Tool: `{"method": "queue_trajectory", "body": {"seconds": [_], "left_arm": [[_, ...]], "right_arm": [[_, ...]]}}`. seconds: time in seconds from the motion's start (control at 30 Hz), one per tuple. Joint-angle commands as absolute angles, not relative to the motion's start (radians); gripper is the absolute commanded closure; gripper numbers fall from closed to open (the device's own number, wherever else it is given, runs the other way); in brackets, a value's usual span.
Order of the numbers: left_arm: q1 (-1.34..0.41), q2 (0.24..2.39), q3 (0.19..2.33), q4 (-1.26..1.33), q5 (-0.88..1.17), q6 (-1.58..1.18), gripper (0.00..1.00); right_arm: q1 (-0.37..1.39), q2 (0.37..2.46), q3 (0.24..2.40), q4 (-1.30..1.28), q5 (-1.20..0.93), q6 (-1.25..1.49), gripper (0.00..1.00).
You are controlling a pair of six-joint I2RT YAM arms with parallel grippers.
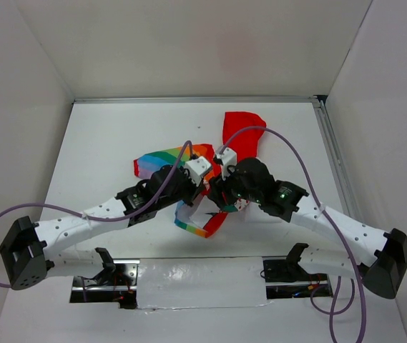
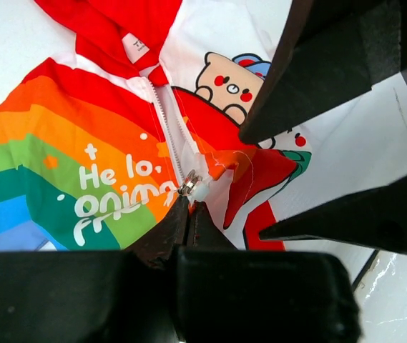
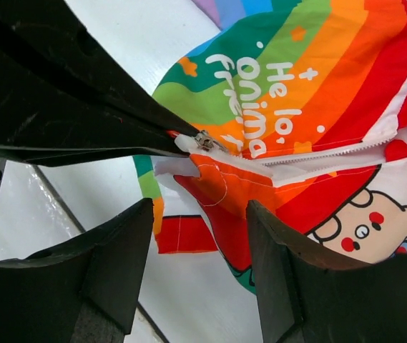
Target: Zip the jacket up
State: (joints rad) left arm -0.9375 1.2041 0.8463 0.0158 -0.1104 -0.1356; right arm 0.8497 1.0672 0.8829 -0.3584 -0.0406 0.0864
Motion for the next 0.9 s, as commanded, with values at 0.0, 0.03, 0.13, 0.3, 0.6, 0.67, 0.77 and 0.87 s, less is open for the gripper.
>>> {"method": "queue_trajectory", "body": {"seconds": [0.0, 0.03, 0.13, 0.3, 0.6, 0.67, 0.77, 0.87], "left_arm": [[-0.934, 1.192, 0.888, 0.02, -0.11, -0.155, 1.0], [-0.936, 1.181, 0.887, 0.02, -0.106, -0.155, 1.0], [-0.936, 1.147, 0.873, 0.032, -0.065, -0.15, 1.0], [-0.936, 1.092, 0.861, 0.04, -0.008, -0.14, 1.0], [-0.934, 1.034, 0.859, 0.052, 0.029, -0.132, 1.0], [-0.936, 1.003, 0.851, 0.058, 0.032, -0.132, 1.0], [-0.934, 0.962, 0.85, 0.067, 0.017, -0.135, 1.0], [-0.933, 0.937, 0.851, 0.087, 0.006, -0.12, 1.0]], "right_arm": [[0.857, 1.038, 0.865, -0.281, -0.061, 0.071, 0.38], [0.857, 1.046, 0.864, -0.275, -0.049, 0.078, 0.39], [0.857, 1.077, 0.85, -0.256, -0.009, 0.081, 0.49], [0.85, 1.117, 0.815, -0.161, -0.04, 0.063, 0.63], [0.828, 1.16, 0.769, -0.124, 0.049, 0.104, 1.0], [0.813, 1.187, 0.756, -0.146, 0.07, 0.142, 1.0], [0.805, 1.242, 0.749, -0.175, 0.095, 0.182, 1.0], [0.802, 1.267, 0.716, -0.158, 0.129, 0.209, 1.0]]}}
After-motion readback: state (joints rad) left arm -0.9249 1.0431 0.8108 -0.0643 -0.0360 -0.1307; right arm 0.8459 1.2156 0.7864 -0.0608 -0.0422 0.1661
